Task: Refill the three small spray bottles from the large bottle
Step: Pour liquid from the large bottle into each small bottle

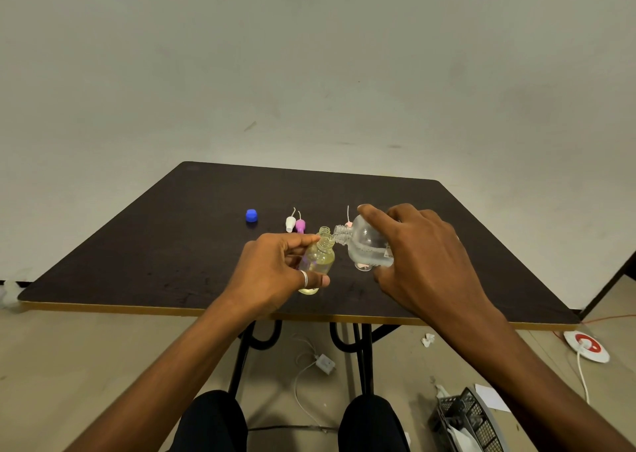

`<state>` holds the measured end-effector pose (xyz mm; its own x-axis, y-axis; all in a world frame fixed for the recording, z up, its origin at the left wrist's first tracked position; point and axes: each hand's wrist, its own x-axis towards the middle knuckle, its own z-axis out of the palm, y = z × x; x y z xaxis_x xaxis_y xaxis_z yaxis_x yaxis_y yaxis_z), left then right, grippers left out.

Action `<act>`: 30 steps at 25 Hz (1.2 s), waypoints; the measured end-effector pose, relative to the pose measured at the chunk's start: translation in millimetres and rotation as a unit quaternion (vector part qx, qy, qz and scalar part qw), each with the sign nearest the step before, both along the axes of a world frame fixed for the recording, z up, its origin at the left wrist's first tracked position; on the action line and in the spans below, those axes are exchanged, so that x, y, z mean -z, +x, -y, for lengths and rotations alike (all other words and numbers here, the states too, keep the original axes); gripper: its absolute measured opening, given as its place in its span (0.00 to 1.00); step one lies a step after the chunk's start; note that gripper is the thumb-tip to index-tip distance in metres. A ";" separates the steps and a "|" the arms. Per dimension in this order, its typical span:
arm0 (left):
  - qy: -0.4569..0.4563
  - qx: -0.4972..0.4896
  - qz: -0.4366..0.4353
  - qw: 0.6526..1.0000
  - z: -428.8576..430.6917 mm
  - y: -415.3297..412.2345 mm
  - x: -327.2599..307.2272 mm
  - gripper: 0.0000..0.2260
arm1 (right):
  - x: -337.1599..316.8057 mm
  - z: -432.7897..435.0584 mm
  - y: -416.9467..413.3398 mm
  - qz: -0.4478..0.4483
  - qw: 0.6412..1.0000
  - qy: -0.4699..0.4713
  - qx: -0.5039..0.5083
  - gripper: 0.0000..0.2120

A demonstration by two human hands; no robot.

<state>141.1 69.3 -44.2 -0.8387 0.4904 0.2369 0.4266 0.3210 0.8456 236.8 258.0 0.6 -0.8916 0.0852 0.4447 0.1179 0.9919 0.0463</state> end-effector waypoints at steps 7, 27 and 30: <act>0.017 0.006 0.017 1.000 -0.6 0.2 2.6 0.31 | -0.6 1.2 2.2 -0.006 1.000 0.008 0.001 0.39; 0.071 0.007 0.048 0.996 -5.4 0.6 14.5 0.26 | -0.9 0.4 1.0 0.002 1.000 -0.003 0.001 0.40; 0.084 0.004 0.065 0.994 -6.4 0.6 16.7 0.25 | -0.1 -0.1 1.1 -0.004 1.000 0.003 -0.001 0.39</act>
